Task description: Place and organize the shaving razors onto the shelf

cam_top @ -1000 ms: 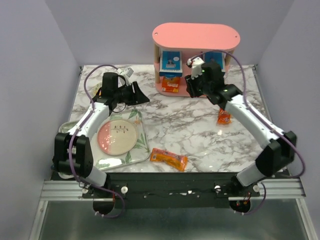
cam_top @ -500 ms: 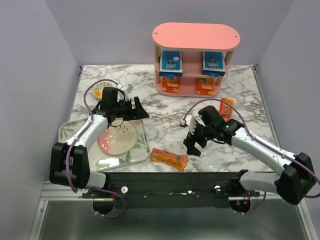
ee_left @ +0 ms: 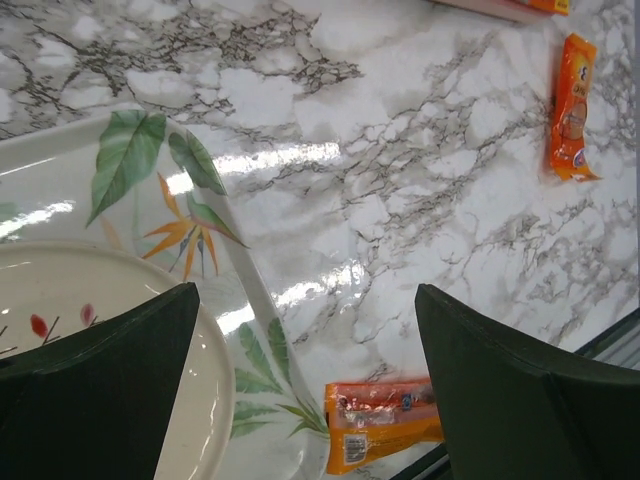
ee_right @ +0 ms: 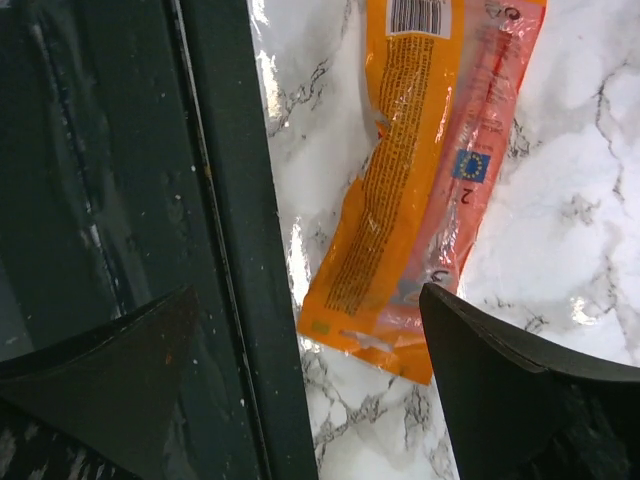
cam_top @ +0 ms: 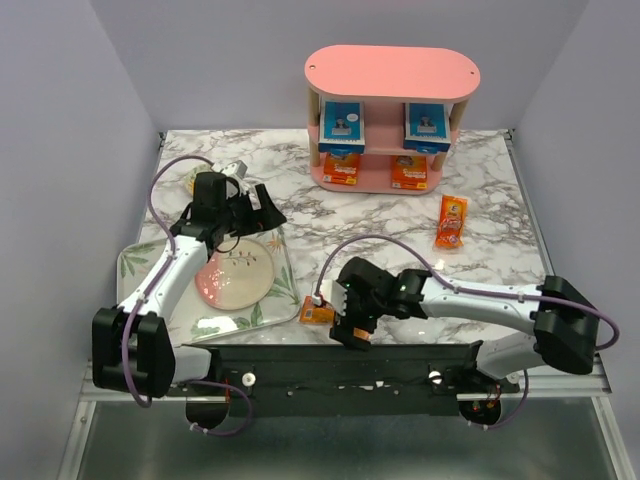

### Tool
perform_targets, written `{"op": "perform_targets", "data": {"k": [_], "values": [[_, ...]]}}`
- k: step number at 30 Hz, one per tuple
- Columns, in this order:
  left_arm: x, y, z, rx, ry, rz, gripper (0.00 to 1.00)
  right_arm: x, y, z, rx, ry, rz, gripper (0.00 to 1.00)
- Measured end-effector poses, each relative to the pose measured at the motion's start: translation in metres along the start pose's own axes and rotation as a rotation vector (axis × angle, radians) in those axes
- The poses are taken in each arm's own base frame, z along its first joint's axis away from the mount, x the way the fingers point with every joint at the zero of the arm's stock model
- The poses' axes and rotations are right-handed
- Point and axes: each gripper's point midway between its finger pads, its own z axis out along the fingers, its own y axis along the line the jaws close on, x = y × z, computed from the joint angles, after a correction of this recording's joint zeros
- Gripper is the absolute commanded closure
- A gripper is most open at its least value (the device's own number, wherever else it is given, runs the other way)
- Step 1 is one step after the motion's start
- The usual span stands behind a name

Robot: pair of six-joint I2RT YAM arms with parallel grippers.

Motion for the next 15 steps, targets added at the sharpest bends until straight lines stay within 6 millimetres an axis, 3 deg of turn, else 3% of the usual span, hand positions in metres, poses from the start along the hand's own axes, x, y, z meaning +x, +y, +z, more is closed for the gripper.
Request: {"op": "perform_targets", "data": {"k": [3, 7, 11, 15], "values": [[-0.013, -0.003, -0.015, -0.008, -0.065, 0.002, 0.01, 0.002, -0.004, 0.018, 0.031, 0.044, 0.022, 0.07], [-0.021, -0.002, -0.031, -0.012, -0.129, -0.011, 0.01, -0.011, -0.017, 0.033, 0.097, 0.034, 0.04, 0.15], [-0.009, 0.006, -0.035, -0.025, -0.131, -0.045, 0.01, -0.015, -0.027, 0.044, 0.146, 0.026, 0.035, 0.29], [0.0, 0.012, -0.033, -0.034, -0.114, -0.075, 0.02, -0.013, -0.03, 0.05, 0.155, 0.037, 0.025, 0.34]]}}
